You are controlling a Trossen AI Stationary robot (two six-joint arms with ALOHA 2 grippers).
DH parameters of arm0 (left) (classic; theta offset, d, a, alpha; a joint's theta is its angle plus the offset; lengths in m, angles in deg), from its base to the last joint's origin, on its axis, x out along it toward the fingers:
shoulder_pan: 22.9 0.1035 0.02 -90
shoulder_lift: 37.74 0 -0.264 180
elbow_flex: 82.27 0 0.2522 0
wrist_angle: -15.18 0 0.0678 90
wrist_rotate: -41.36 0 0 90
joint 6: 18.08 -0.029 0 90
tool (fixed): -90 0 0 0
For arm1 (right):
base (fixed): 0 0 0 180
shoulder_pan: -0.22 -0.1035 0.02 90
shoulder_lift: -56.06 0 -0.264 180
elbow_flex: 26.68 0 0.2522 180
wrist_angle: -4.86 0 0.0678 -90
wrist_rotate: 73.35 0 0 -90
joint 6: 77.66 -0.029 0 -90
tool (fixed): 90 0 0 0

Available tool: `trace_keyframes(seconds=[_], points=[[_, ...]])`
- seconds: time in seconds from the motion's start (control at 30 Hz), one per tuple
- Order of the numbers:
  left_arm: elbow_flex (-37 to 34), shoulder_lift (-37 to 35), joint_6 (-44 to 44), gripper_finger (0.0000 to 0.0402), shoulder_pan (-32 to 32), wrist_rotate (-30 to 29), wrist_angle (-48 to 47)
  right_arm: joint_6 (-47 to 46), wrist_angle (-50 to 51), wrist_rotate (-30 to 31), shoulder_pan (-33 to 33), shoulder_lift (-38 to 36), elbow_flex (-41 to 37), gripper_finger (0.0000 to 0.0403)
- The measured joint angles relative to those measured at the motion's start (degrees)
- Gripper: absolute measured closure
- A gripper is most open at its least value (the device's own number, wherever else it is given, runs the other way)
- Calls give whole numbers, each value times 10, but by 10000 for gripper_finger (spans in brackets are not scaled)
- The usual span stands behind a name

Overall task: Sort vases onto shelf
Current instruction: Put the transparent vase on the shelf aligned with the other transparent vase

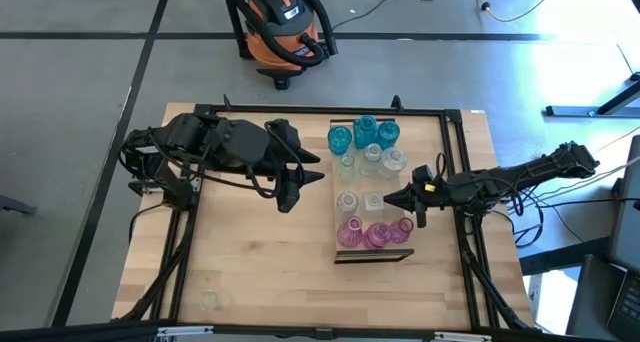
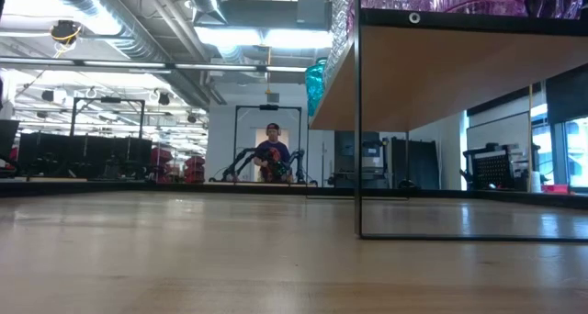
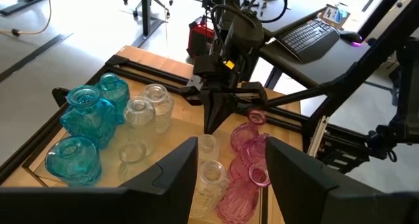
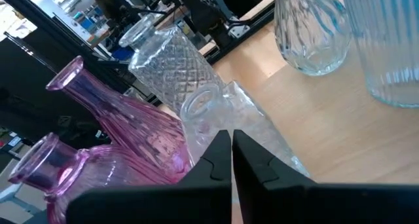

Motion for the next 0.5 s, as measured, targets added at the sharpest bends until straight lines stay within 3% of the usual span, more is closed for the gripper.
trace_keyframes(seconds=[0.13,0.27,0.43,0.5], points=[[0,0,18,231,0,-2,-24,7,-1,27,0,-4,4,403],[0,-12,102,231,-24,13,-126,64,16,53,0,-24,58,403],[-1,-17,249,231,-122,64,-279,153,109,68,0,-36,170,403],[-19,-16,286,231,-175,93,-267,175,143,71,0,-36,215,402]])
